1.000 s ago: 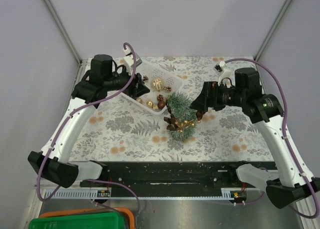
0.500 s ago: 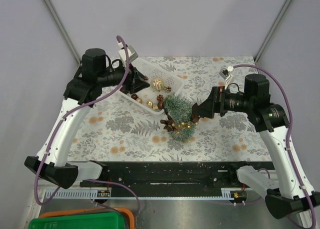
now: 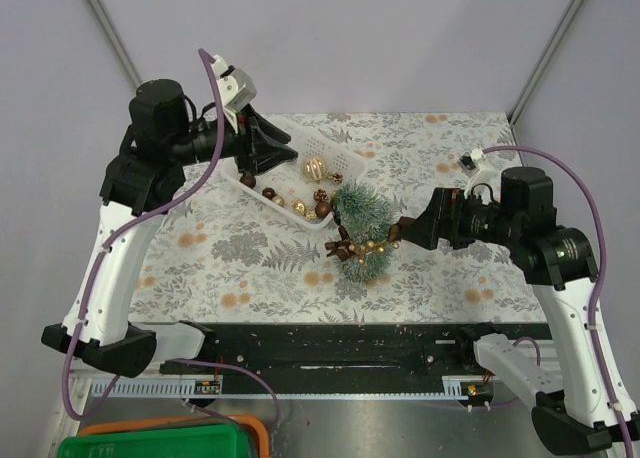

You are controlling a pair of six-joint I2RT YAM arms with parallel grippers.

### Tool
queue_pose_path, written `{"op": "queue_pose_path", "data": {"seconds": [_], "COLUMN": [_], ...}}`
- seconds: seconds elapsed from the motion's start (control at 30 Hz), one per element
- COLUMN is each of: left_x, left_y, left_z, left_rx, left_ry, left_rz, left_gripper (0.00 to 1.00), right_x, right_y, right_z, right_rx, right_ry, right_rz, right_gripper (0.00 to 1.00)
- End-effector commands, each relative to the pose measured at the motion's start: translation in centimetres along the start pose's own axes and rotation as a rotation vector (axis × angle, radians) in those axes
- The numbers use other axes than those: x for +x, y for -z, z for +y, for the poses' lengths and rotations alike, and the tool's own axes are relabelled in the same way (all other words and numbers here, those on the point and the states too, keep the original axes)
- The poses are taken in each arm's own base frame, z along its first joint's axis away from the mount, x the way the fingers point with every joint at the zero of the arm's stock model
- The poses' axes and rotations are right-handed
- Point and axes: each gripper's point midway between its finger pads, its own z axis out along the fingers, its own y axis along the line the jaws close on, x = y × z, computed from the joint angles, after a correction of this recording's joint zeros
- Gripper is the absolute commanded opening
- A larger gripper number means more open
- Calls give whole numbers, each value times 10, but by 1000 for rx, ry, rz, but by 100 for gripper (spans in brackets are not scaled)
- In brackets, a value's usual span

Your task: Decorate the small christmas tree

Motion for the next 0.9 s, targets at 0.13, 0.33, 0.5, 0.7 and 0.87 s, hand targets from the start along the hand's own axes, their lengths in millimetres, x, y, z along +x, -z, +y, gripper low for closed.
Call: {"op": "queue_pose_path", "data": {"seconds": [0.13, 0.33, 0.5, 0.7, 0.87], "left_x": [-31, -22, -22, -27, -25], "left_y": [2, 0, -1, 1, -8], "left_z": [-76, -74, -72, -85, -116], "left_rx": [239, 224, 223, 278, 396], "left_ry": [-36, -68, -74, -94, -164], "left_rz": [-41, -14, -13, -28, -25], "left_gripper": [43, 43, 43, 43, 45], "right_x": [-19, -27, -36, -30, -34], "right_y": [18, 66, 88, 50, 43], "right_z": [7, 84, 115, 82, 77], "right_rx": [36, -238, -331, -274, -267], "right_ry": [38, 202, 259, 135, 130], "right_rz": [-123, -215, -265, -155, -166], "right_gripper": [99, 99, 99, 99, 99]}}
